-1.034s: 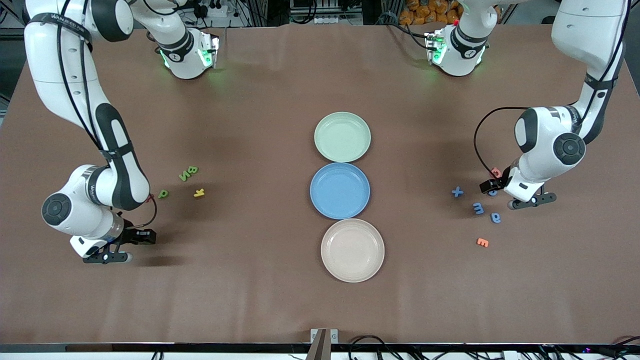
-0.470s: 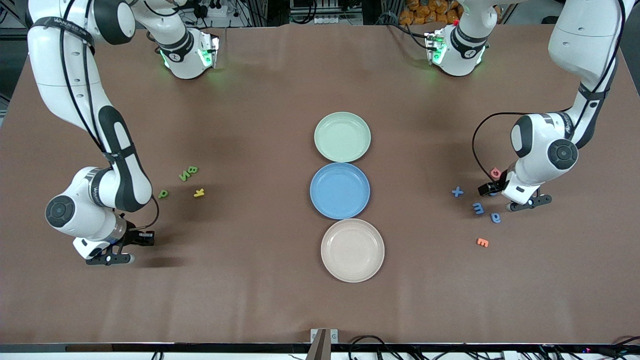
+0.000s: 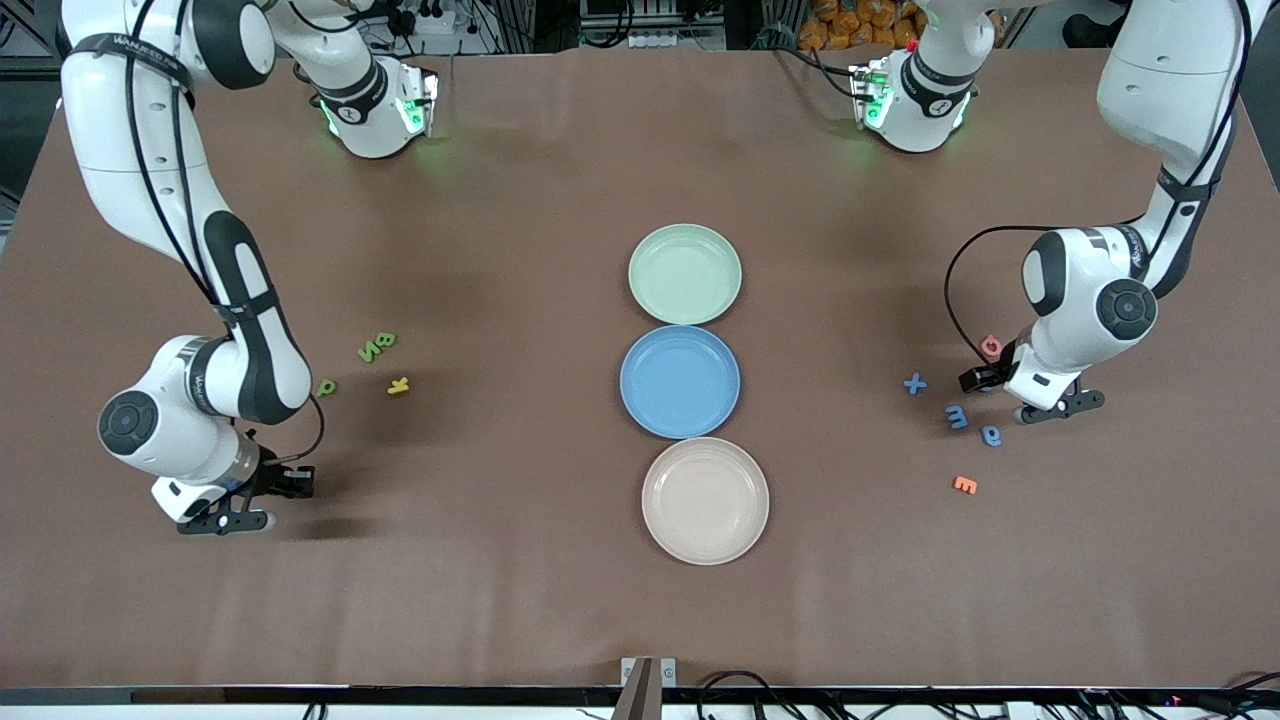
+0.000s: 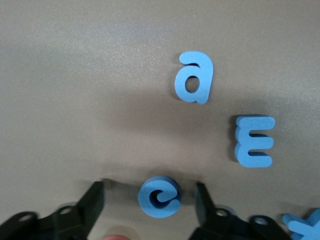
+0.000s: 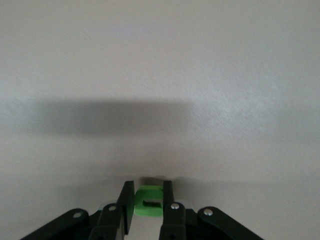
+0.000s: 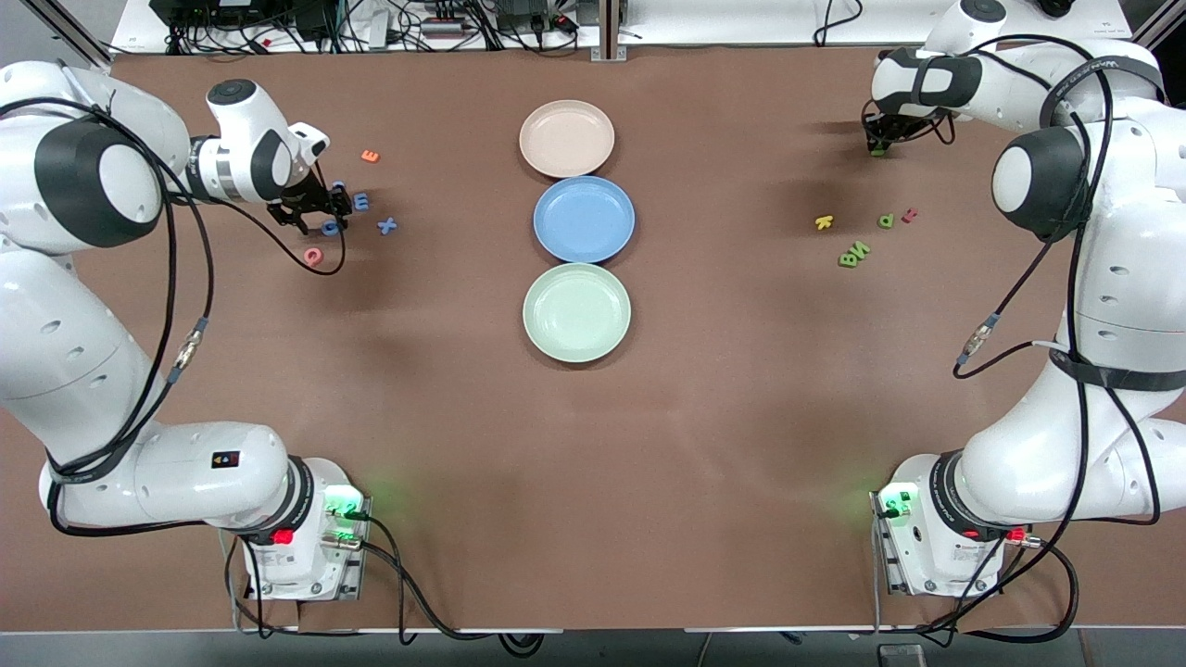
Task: Sort letters by color into matching plates
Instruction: 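Carry the blue c to the blue plate while the right gripper carries green letter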
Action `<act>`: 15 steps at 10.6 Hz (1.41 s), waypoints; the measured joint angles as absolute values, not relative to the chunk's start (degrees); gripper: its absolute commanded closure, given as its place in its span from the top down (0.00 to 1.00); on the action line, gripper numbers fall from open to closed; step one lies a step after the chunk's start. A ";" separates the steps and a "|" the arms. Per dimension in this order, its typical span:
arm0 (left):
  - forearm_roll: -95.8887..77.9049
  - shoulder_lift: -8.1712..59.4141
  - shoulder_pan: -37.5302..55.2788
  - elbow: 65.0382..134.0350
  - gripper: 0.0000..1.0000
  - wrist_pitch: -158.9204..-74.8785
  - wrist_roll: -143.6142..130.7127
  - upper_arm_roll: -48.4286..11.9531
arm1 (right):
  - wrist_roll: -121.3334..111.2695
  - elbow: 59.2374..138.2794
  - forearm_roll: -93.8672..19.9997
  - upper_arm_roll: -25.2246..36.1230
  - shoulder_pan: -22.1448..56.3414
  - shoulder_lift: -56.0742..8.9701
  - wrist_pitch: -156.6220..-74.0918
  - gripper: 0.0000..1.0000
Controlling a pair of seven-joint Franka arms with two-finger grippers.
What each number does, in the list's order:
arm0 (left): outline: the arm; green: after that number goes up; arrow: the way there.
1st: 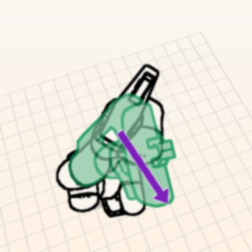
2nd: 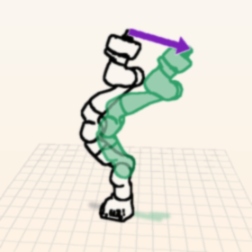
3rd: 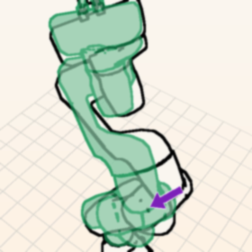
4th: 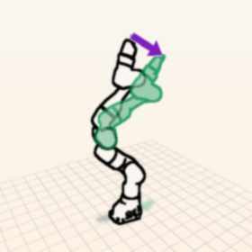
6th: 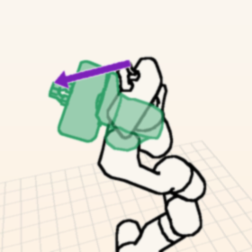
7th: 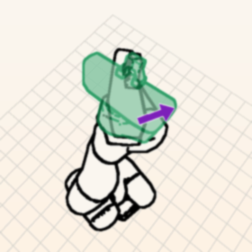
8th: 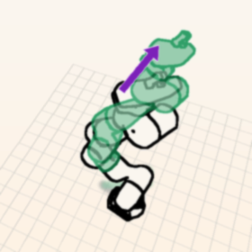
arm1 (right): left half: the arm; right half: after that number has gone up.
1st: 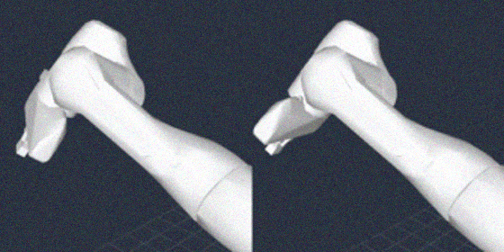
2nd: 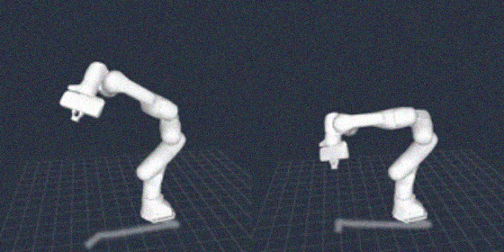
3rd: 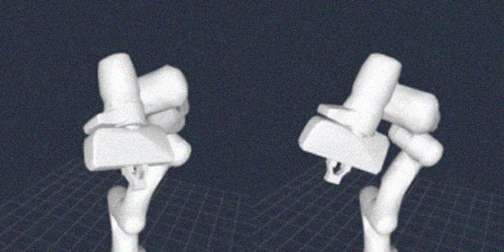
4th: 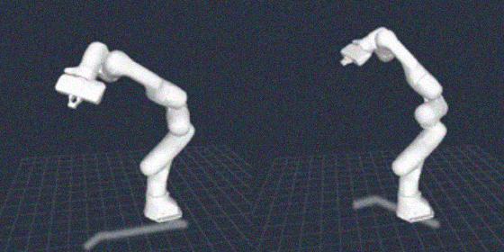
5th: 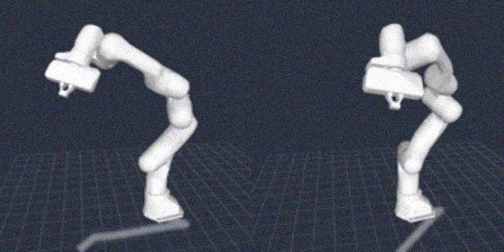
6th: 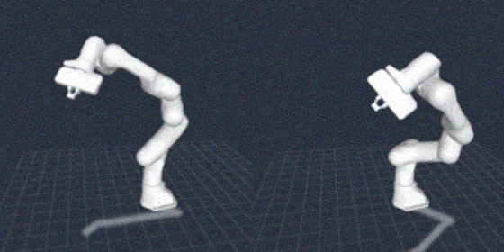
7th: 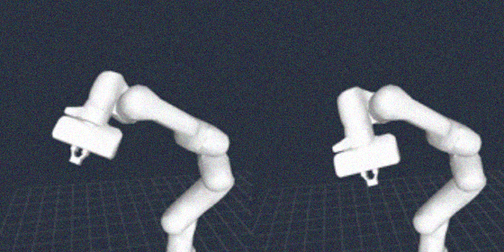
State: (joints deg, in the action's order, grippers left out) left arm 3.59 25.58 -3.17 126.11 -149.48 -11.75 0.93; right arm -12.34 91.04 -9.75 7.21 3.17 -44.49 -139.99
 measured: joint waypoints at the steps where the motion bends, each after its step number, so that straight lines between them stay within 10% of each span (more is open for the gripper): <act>1: 3.59 25.57 -3.18 126.08 0.00 -149.49 -11.75 0.92 | -12.34 90.34 -9.76 7.12 3.77 -44.14 -138.83 0.12; 15: 3.61 23.20 -2.95 122.53 0.00 -149.63 -14.51 -3.79 | 35.12 89.05 -8.41 -5.37 25.75 -35.88 -129.33 0.13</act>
State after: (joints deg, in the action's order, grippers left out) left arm 3.61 23.20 -2.95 122.53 -149.63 -14.51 -3.79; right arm 35.12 89.05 -8.41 -5.37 25.75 -35.88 -129.33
